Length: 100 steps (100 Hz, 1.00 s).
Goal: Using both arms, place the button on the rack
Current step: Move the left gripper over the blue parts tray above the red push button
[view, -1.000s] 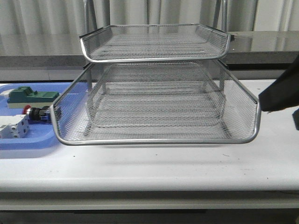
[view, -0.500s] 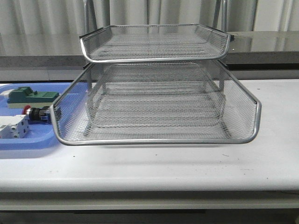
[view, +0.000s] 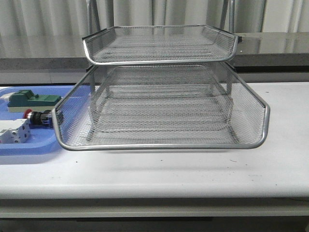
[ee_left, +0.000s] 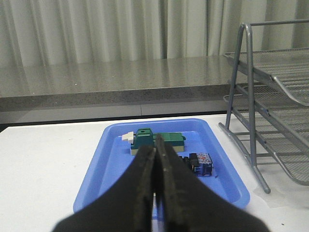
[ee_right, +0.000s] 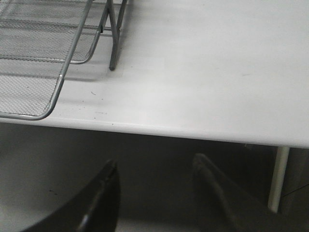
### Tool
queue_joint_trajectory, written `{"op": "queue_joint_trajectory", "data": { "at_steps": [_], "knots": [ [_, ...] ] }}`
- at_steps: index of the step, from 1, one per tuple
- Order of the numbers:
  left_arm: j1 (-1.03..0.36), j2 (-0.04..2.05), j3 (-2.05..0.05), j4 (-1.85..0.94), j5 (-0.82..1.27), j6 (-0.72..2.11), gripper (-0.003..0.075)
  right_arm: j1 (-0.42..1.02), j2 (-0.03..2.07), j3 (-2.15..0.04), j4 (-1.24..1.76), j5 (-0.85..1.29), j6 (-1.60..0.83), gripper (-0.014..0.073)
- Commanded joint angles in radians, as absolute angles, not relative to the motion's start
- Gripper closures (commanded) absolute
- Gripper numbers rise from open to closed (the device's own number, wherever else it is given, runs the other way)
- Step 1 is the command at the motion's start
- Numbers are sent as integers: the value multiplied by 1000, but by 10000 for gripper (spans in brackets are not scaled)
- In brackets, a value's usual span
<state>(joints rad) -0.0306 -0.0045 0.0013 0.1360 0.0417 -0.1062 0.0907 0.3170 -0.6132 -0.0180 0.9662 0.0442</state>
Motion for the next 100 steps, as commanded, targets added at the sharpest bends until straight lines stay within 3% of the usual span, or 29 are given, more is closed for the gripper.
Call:
{"op": "queue_joint_trajectory", "data": {
  "at_steps": [1, 26, 100],
  "knots": [
    [-27, -36, 48, 135, -35, -112, 740, 86, 323, -647, -35, 909, 44, 371],
    [-27, -36, 48, 135, -35, -112, 740, 86, 323, -647, -35, 909, 44, 671],
    [-27, -36, 48, 135, -35, -112, 740, 86, 323, -647, -34, 910, 44, 664]
  ]
}}
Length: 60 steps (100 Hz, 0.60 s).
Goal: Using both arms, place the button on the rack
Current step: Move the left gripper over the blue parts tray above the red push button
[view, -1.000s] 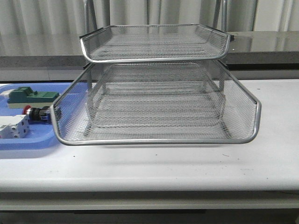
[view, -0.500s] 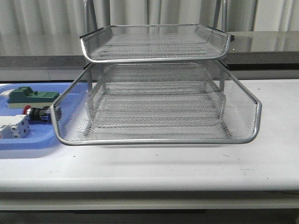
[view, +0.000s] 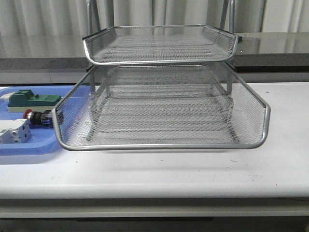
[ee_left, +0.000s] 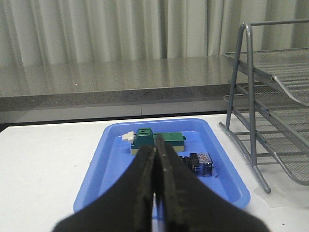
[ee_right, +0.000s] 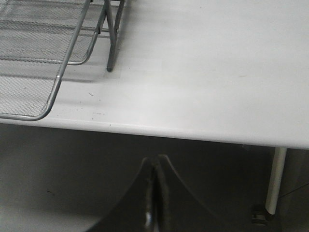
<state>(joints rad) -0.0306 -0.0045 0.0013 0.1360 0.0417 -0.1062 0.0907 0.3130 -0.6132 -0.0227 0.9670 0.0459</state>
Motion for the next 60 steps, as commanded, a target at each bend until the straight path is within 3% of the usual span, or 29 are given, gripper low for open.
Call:
{"op": "queue_joint_trajectory", "data": {
  "at_steps": [1, 60],
  "knots": [
    [-27, -36, 48, 135, -35, -112, 740, 86, 323, -647, -34, 910, 44, 664],
    [-27, -36, 29, 50, -113, -112, 740, 86, 323, -647, -34, 910, 44, 664]
  ]
}}
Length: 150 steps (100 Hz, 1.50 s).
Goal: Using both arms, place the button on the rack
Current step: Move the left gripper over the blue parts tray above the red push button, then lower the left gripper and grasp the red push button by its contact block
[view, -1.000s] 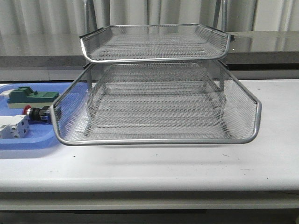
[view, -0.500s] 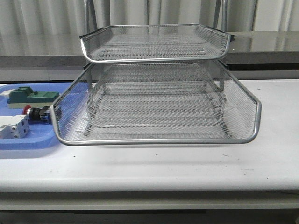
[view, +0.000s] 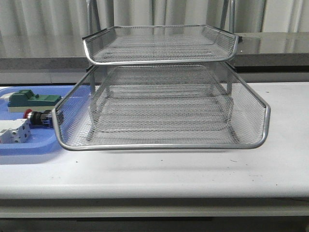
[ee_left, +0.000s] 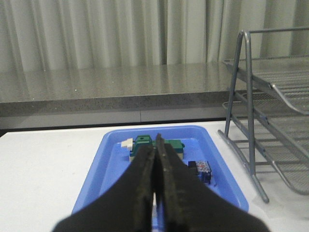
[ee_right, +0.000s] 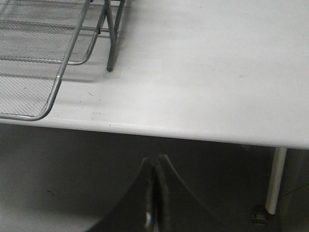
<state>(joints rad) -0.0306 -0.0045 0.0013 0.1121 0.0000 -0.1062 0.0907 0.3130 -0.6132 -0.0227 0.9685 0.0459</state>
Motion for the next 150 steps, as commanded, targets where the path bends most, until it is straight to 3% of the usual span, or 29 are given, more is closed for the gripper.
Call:
{"op": "queue_joint_trajectory", "data": {
  "at_steps": [1, 25, 61, 85, 116, 123, 130, 142, 150],
  "knots": [
    [-27, -36, 23, 42, -113, -112, 740, 86, 323, -647, -34, 910, 44, 664],
    [-27, 91, -211, -54, 84, -112, 740, 86, 323, -647, -34, 910, 44, 664],
    [-27, 671, -796, -20, 581, 17, 740, 86, 323, -646, -34, 911, 44, 664],
    [-27, 1000, -1050, -20, 702, 93, 740, 86, 323, -646, -34, 911, 44, 664],
    [-27, 1301, -1196, -20, 690, 311, 731, 86, 323, -646, -34, 911, 44, 664],
    [-27, 1352, -1208, -20, 694, 317, 681, 86, 323, -646, -34, 911, 44, 664],
    [-27, 1394, -1215, -20, 701, 317, 583, 86, 323, -646, -34, 911, 44, 664],
    [-27, 1443, -1215, -20, 706, 319, 342, 86, 323, -646, -34, 911, 44, 664],
    [-27, 1464, -1215, -20, 706, 319, 225, 86, 323, -646, -34, 911, 44, 664]
  ]
}}
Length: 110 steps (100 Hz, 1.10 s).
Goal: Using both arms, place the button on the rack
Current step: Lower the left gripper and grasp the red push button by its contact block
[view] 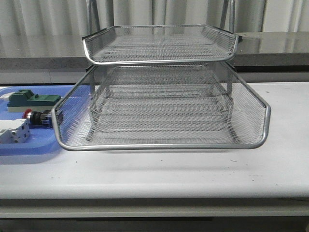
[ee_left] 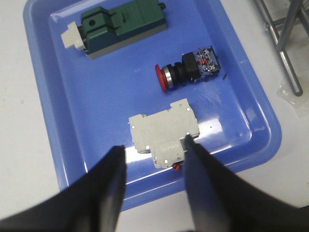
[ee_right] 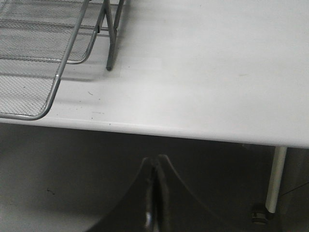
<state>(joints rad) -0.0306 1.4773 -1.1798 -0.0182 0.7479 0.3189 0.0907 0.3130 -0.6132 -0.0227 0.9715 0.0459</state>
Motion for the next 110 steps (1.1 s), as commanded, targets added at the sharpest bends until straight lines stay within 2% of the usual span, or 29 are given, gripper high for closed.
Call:
{"op": "queue_joint_trajectory", "data": {
  "at_steps": [1, 5, 43, 60, 92, 110],
  "knots": [
    [-27, 1464, -1215, -20, 706, 319, 219, 86, 323, -646, -34, 911, 44, 664],
    [-27, 1469, -1215, -20, 700, 319, 202, 86, 323, -646, -34, 911, 44, 664],
    [-27, 1474, -1223, -41, 617, 330, 209, 86, 323, -646, -34, 911, 44, 664],
    [-27, 1536, -1314, -58, 631, 436, 209, 86, 323, -646, -34, 910, 44, 664],
    [-27, 1784, -1598, -281, 858, 869, 209, 86, 323, -646, -34, 910, 44, 664],
    [-27, 1919, -1733, -286, 997, 972, 209, 86, 323, -646, -34, 910, 44, 664]
  ]
}}
